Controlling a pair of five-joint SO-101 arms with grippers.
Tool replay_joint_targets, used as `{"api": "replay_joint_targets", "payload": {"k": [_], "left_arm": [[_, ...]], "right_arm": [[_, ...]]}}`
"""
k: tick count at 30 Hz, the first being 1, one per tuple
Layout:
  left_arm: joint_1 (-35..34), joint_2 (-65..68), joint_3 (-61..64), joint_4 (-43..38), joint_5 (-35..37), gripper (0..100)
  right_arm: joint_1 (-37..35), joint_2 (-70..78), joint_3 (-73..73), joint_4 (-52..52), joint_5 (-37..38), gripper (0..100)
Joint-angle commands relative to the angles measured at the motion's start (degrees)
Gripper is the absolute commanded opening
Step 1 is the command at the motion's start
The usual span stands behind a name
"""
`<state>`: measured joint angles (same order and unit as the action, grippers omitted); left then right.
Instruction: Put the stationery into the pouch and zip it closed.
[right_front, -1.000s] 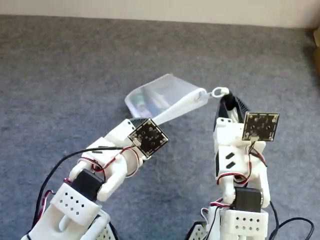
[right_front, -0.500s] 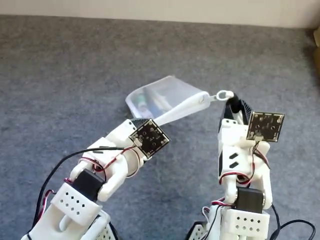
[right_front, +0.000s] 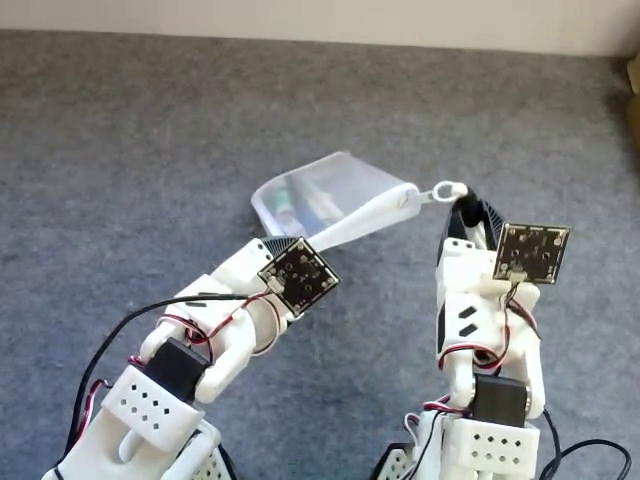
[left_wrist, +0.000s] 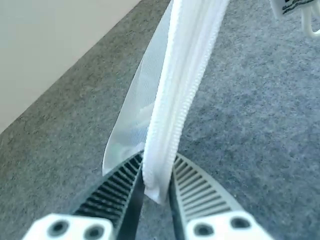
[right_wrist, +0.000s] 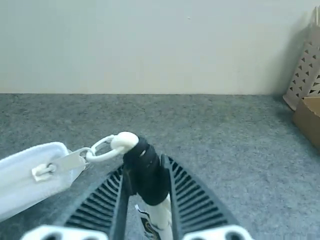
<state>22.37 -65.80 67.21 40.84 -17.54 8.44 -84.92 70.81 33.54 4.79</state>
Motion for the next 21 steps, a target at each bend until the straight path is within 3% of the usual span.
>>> {"api": "replay_joint_targets", "payload": {"k": [1, 13, 21], "left_arm": [[-1.8, -0.66, 0.13, -0.09, 0.79, 0], [-1.8, -0.66, 0.13, -0.18, 0.79, 0], [-1.8, -0.66, 0.13, -0.26, 0.79, 1]], "right_arm": [[0.84, -0.4, -3.12, 3.47, 0.09, 0.5], [-11.91, -0.48, -3.38, 11.82, 0.09, 0.8], [-25.27, -0.48, -3.3, 22.02, 0.09, 16.6]]}}
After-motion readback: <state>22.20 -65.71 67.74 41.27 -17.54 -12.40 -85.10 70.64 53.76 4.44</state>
